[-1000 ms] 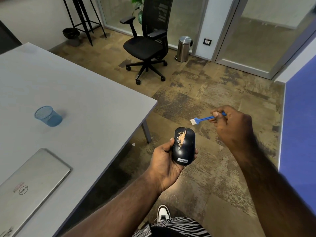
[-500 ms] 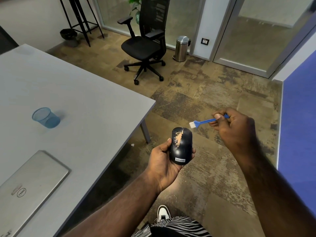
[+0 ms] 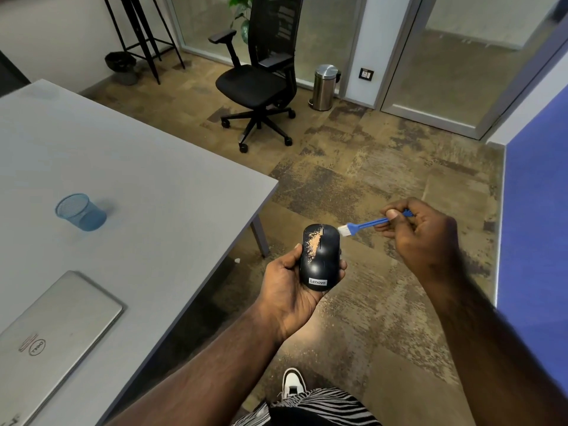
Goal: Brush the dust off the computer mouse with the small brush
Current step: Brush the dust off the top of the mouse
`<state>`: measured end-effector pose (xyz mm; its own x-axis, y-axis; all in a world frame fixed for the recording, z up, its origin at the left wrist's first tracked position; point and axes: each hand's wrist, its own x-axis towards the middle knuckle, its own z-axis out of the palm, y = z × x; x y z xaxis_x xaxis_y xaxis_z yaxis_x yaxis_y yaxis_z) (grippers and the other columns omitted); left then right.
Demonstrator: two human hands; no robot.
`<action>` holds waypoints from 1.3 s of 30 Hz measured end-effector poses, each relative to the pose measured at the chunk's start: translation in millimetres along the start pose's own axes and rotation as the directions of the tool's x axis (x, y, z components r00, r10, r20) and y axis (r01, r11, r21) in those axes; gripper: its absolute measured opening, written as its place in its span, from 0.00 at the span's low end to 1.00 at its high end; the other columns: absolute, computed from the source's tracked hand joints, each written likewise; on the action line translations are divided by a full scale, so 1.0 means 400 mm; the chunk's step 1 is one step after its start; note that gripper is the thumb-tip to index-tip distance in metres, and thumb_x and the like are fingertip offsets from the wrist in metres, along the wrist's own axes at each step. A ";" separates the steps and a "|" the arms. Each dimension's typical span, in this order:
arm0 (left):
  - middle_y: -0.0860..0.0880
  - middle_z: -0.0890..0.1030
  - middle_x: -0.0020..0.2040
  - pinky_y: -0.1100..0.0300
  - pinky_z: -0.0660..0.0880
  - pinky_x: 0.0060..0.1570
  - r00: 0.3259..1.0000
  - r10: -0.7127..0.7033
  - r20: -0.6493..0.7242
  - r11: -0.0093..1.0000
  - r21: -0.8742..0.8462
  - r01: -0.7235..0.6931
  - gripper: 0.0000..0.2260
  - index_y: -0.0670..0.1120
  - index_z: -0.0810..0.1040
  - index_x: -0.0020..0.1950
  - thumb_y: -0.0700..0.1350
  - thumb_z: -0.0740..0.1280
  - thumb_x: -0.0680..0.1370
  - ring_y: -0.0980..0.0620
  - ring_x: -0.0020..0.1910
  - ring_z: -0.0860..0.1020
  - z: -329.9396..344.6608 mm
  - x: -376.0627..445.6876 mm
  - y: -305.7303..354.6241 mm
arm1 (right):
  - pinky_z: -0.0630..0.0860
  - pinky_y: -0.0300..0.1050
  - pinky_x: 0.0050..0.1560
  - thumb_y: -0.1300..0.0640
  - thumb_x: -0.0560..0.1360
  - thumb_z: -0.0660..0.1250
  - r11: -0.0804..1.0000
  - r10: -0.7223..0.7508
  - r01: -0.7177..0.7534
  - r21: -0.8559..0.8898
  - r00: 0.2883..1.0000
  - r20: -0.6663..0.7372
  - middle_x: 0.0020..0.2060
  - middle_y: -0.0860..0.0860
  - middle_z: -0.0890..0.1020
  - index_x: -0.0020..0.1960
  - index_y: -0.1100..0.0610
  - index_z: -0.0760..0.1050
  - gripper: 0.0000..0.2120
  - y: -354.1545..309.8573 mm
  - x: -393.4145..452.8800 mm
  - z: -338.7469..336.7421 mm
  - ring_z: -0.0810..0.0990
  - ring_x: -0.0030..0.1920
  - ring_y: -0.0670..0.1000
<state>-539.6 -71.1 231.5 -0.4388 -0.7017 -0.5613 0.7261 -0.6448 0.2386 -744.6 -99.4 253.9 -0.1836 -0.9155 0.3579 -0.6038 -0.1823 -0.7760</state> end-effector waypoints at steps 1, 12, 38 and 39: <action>0.34 0.77 0.59 0.48 0.78 0.51 1.000 -0.004 0.003 1.000 0.001 0.004 0.23 0.32 0.72 0.67 0.48 0.53 0.81 0.37 0.49 0.79 -0.001 0.000 0.000 | 0.84 0.44 0.38 0.61 0.79 0.65 1.000 0.005 -0.005 0.006 1.000 -0.010 0.37 0.42 0.83 0.48 0.47 0.80 0.10 -0.001 0.000 -0.002 0.86 0.38 0.40; 0.33 0.78 0.59 0.48 0.77 0.52 1.000 0.010 -0.008 1.000 0.009 -0.010 0.22 0.33 0.73 0.65 0.48 0.56 0.79 0.37 0.49 0.78 -0.008 0.001 -0.001 | 0.85 0.48 0.37 0.60 0.79 0.65 1.000 -0.007 0.008 0.019 0.998 -0.055 0.38 0.42 0.83 0.51 0.51 0.80 0.07 -0.006 -0.005 -0.004 0.86 0.37 0.43; 0.36 0.81 0.59 0.45 0.70 0.65 0.997 0.022 0.073 0.997 0.068 -0.027 0.23 0.38 0.81 0.57 0.52 0.53 0.82 0.41 0.53 0.82 -0.023 0.035 -0.022 | 0.61 0.21 0.28 0.62 0.74 0.66 0.951 -0.250 0.294 -0.098 0.915 0.318 0.32 0.35 0.77 0.47 0.57 0.82 0.06 -0.179 -0.095 -0.010 0.72 0.28 0.29; 0.37 0.82 0.57 0.46 0.70 0.64 0.997 0.023 0.073 0.998 0.064 -0.028 0.24 0.38 0.83 0.55 0.52 0.53 0.82 0.42 0.51 0.82 -0.025 0.036 -0.022 | 0.61 0.22 0.28 0.61 0.75 0.66 0.945 -0.251 0.302 -0.128 0.917 0.310 0.33 0.40 0.81 0.48 0.57 0.82 0.06 -0.182 -0.091 -0.008 0.71 0.27 0.31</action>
<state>-547.1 -72.3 213.6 -0.4593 -0.7365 -0.4966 0.7028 -0.6432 0.3040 -696.4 -51.6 298.8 0.2232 -0.9050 0.3620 -0.7252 -0.4024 -0.5588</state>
